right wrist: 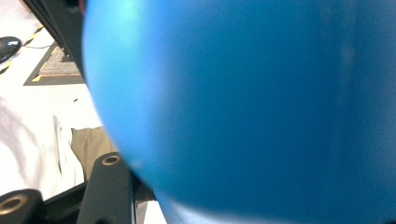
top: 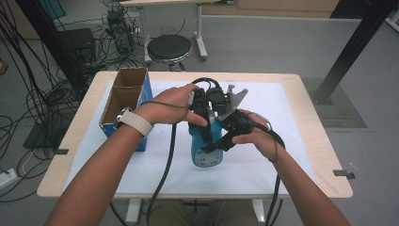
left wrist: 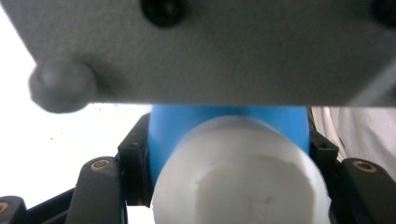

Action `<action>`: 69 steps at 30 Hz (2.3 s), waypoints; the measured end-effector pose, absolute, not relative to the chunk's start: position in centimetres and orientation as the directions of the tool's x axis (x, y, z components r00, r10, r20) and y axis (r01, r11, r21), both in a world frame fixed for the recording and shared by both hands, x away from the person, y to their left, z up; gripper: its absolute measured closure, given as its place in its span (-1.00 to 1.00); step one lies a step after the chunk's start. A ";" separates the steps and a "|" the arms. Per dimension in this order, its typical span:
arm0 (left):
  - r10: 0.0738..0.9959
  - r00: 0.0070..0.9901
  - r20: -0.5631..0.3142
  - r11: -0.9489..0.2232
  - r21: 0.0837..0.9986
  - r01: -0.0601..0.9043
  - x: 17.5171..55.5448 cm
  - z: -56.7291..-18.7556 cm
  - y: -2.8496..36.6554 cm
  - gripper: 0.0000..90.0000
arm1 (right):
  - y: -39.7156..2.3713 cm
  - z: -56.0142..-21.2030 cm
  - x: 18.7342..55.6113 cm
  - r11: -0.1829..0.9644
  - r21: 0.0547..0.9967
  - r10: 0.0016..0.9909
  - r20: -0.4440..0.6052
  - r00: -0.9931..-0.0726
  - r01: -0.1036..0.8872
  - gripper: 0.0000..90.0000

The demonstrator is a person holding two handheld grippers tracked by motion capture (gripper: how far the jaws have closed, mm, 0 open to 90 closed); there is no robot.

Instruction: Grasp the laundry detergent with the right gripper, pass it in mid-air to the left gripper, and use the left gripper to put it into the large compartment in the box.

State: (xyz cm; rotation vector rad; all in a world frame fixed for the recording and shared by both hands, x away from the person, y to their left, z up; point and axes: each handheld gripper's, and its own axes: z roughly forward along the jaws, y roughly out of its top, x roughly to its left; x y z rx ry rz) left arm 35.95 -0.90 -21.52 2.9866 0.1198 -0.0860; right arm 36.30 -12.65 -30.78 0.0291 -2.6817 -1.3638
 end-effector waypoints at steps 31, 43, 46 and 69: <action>0.085 0.994 -0.063 -0.984 0.150 0.094 36.1 -21.3 -0.7 -0.17 | -12.5 -30.6 36.4 0.592 0.805 -0.078 0.106 -0.991 0.040 -0.05; 0.087 0.994 -0.061 -0.984 0.153 0.095 36.1 -21.3 -0.6 -0.17 | -12.4 -30.5 36.4 0.590 0.806 -0.077 0.105 -0.991 0.039 -0.05; 0.087 0.995 -0.058 -0.983 0.157 0.095 36.0 -21.2 -0.6 -0.17 | -12.4 -30.5 36.4 0.589 0.807 -0.078 0.103 -0.992 0.038 -0.05; 0.091 0.995 -0.050 -0.982 0.160 0.098 35.9 -21.1 -0.6 -0.17 | -12.5 -30.4 36.4 0.591 0.806 -0.076 0.094 -0.993 0.031 -0.05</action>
